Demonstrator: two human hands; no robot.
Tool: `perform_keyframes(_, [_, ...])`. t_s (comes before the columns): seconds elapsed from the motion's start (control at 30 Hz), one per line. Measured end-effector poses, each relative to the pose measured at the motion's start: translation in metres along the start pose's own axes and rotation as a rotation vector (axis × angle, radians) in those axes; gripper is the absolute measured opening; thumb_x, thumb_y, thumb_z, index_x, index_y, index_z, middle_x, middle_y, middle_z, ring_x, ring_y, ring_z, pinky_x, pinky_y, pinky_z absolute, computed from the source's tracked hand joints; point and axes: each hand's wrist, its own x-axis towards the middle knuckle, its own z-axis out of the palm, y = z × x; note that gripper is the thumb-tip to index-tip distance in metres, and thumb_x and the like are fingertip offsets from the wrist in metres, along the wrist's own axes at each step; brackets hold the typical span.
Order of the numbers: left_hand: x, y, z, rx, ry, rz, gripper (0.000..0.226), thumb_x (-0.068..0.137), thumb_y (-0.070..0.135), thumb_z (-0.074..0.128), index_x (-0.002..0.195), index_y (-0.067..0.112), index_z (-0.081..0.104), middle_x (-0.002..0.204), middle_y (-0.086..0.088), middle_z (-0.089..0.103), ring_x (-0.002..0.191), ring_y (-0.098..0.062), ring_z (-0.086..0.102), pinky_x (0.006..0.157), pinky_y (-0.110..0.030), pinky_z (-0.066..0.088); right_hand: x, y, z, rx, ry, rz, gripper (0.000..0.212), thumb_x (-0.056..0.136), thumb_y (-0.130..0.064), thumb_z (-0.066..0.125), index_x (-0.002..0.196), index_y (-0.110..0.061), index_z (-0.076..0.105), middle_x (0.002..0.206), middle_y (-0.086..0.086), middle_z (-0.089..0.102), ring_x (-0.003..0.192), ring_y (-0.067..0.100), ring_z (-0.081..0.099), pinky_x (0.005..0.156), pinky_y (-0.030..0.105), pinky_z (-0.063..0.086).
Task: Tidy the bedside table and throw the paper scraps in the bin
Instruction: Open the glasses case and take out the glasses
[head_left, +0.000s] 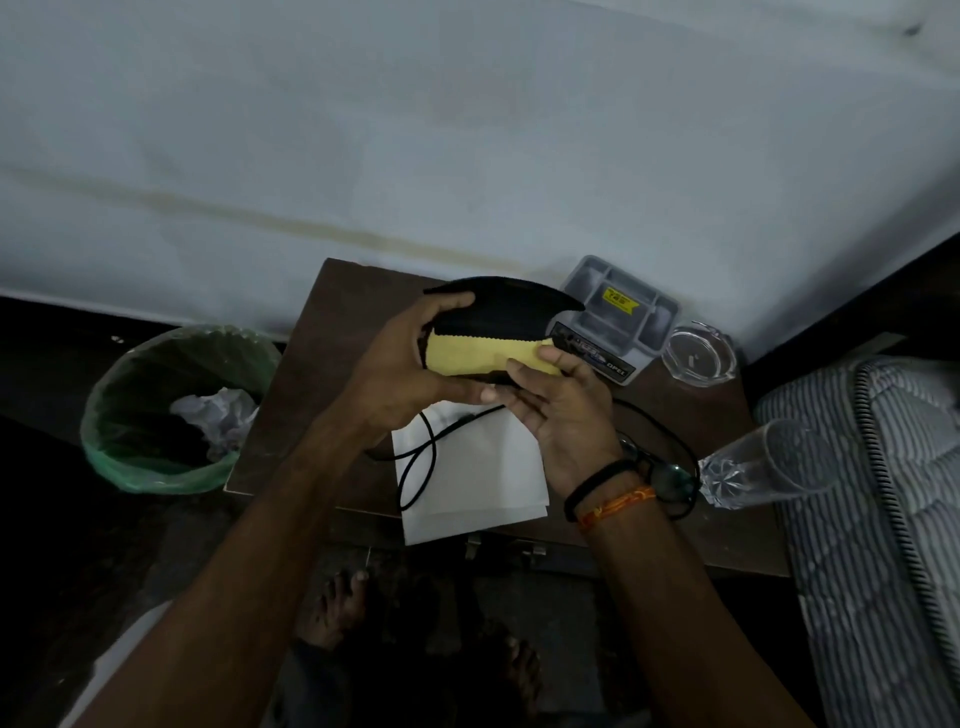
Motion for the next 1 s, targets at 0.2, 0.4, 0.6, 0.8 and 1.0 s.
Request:
perform_keyframes(0.2, [0.011,-0.011,-0.013,-0.065,-0.031,-0.020,0.089,0.052,0.003,0.093,0.132,0.018,0.057,0.130,0.002,0.061,0.120,-0.012,0.058,0.097,-0.035,0.053,0.008,-0.004,0.007,-0.112,-0.020,0.002,0.044,0.078,0.005,0.075,0.111,-0.008,0.050,0.112,0.019,0.065,0.089,0.026,0.071,0.073,0.032,0.060])
perform_keyframes(0.4, [0.015,-0.015,-0.016,-0.094,-0.012,-0.004,0.087,0.051,0.004,0.092,0.130,0.015,0.057,0.132,0.000,0.060,0.123,-0.016,0.056,0.095,-0.036,0.054,0.013,-0.006,0.008,-0.096,-0.036,0.011,0.042,0.078,0.007,0.074,0.102,-0.012,0.046,0.104,0.017,0.066,0.085,0.023,0.072,0.076,0.034,0.061])
perform_keyframes(0.6, [0.018,-0.018,-0.016,-0.105,0.016,0.010,0.084,0.052,-0.001,0.092,0.127,0.014,0.058,0.129,-0.003,0.062,0.121,-0.022,0.058,0.093,-0.040,0.056,0.013,-0.009,0.004,-0.121,-0.022,0.030,0.046,0.078,0.005,0.074,0.109,-0.011,0.045,0.109,0.020,0.068,0.088,0.025,0.071,0.083,0.037,0.060])
perform_keyframes(0.8, [0.016,-0.019,-0.019,-0.092,0.066,-0.030,0.087,0.047,0.004,0.095,0.125,0.021,0.060,0.124,-0.001,0.065,0.118,-0.018,0.060,0.090,-0.038,0.058,0.021,-0.039,-0.007,-0.719,0.133,-0.053,0.039,0.089,-0.045,0.064,0.090,-0.006,0.062,0.089,0.020,0.071,0.079,0.029,0.070,0.076,0.044,0.060])
perform_keyframes(1.0, [0.014,-0.020,-0.025,-0.069,0.094,-0.046,0.087,0.048,-0.003,0.092,0.126,0.015,0.059,0.124,-0.005,0.065,0.116,-0.021,0.061,0.092,-0.042,0.057,0.028,-0.063,-0.057,-1.858,0.272,-0.235,0.026,0.079,-0.016,0.062,0.099,0.000,0.064,0.102,0.023,0.067,0.096,0.040,0.064,0.082,0.041,0.054])
